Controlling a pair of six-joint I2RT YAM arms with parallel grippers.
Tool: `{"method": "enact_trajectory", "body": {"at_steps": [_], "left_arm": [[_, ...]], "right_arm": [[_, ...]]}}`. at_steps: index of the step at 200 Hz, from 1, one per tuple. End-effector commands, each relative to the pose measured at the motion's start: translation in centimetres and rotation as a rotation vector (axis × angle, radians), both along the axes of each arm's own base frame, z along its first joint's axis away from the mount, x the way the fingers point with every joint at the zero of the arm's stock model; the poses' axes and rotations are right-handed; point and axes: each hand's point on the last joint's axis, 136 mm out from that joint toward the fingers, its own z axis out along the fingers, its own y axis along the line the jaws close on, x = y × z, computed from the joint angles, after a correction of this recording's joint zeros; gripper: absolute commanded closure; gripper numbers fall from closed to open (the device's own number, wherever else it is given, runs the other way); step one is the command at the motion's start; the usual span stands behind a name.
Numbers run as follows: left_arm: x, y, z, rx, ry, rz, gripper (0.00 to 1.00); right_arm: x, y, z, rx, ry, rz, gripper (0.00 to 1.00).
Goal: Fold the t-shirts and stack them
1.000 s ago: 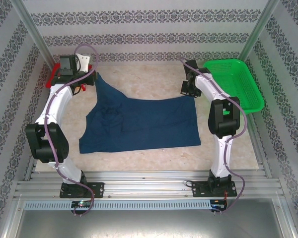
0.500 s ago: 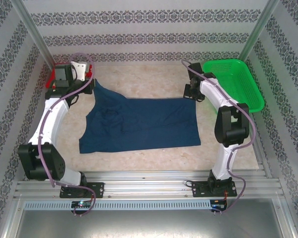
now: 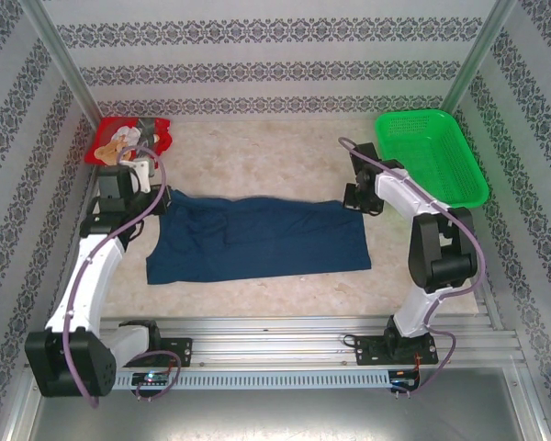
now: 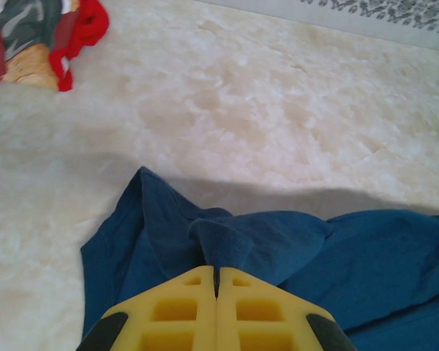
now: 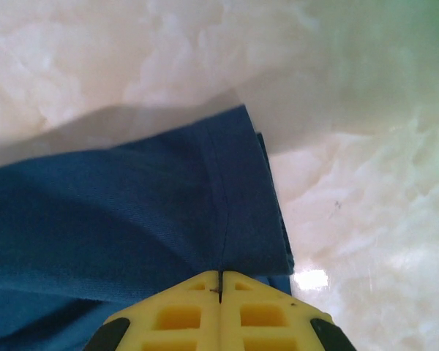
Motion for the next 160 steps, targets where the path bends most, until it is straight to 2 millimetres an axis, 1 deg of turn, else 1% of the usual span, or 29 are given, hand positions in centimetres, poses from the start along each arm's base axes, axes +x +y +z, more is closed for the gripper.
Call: {"method": "enact_trajectory", "body": {"at_steps": [1,25,58,84,108,143,160], "left_arm": [[-1.9,1.7,-0.7,-0.014,0.017,0.135,1.00],[-3.4,2.1,-1.5,-0.034,0.027,0.186,1.00],[-5.1,2.3,-3.6,-0.061,0.083,0.235,1.00],[-6.6,3.0,-4.7,-0.058,0.099,0.298,1.00],[-7.5,3.0,-5.7,-0.083,0.115,0.324,1.00],[-8.5,3.3,-6.3,-0.086,0.117,0.357,1.00],[-9.1,3.1,-7.2,-0.103,0.139,0.361,1.00]], "right_arm": [[-1.1,0.2,1.0,0.011,-0.027,-0.005,1.00],[-2.8,0.3,0.7,0.011,-0.003,-0.006,1.00],[-4.8,0.0,-0.4,0.006,0.034,-0.016,1.00],[-5.8,0.0,-0.8,0.007,0.046,-0.024,1.00],[-6.8,-0.2,-1.4,-0.004,0.069,-0.028,1.00],[-7.8,-0.4,-1.9,-0.007,0.080,-0.032,1.00],[-8.3,-0.5,-2.4,-0.015,0.097,-0.032,1.00]]}}
